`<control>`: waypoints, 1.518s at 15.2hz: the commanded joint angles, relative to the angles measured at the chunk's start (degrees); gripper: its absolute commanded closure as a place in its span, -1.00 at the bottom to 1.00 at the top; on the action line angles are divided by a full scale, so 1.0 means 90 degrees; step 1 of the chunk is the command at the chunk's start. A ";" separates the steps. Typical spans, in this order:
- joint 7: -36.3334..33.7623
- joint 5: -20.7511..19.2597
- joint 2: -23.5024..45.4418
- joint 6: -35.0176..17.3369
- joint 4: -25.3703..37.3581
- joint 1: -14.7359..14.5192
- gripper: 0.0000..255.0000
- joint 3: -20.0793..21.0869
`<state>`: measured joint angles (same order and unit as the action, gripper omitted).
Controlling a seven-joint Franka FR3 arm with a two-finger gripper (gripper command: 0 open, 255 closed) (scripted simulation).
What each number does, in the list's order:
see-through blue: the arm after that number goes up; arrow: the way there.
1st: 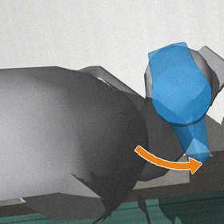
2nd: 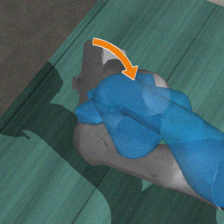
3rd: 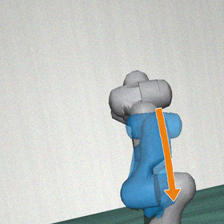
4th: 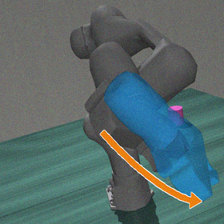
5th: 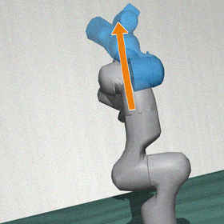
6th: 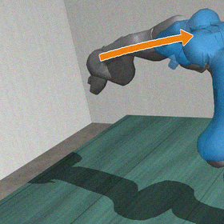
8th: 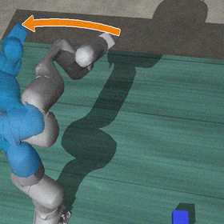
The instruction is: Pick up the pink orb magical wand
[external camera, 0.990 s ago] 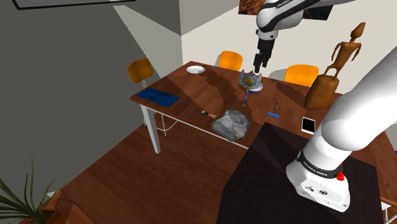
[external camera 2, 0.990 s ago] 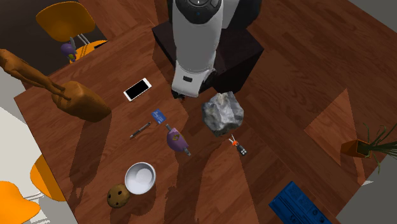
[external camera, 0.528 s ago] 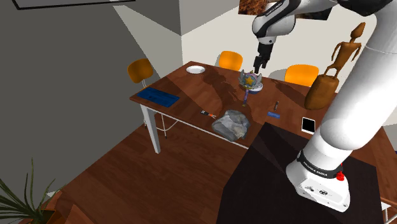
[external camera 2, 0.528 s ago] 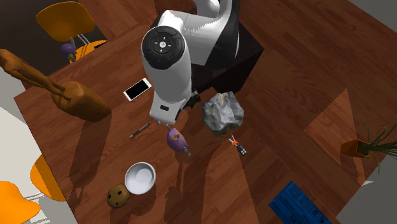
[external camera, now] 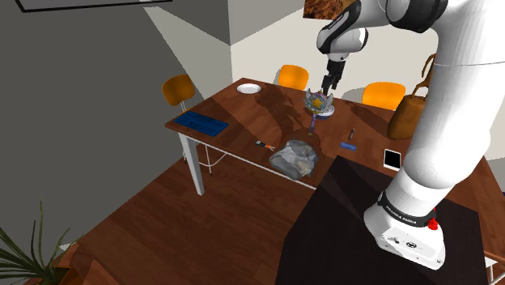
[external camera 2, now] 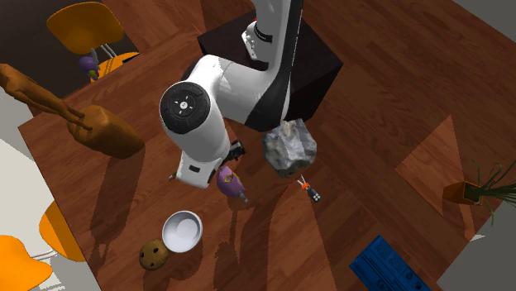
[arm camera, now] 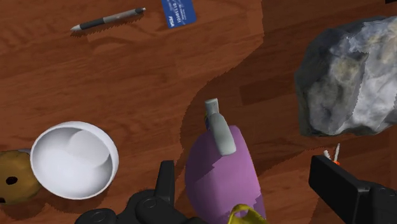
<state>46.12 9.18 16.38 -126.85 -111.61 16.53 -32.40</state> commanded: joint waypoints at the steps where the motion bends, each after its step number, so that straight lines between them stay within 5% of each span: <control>1: 0.0054 0.0070 0.0088 -0.0134 -0.0056 0.0029 -1.00 0.0025; 6: 0.0137 0.0204 0.0267 -0.0385 -0.0156 0.0076 -1.00 0.0084; 7: 0.0134 0.0201 0.0263 -0.0381 -0.0155 0.0075 1.00 0.0083; 23: -0.0020 -0.0048 -0.0070 0.0113 0.0056 -0.0011 1.00 -0.0024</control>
<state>46.24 9.11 16.23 -126.65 -111.55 16.60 -32.50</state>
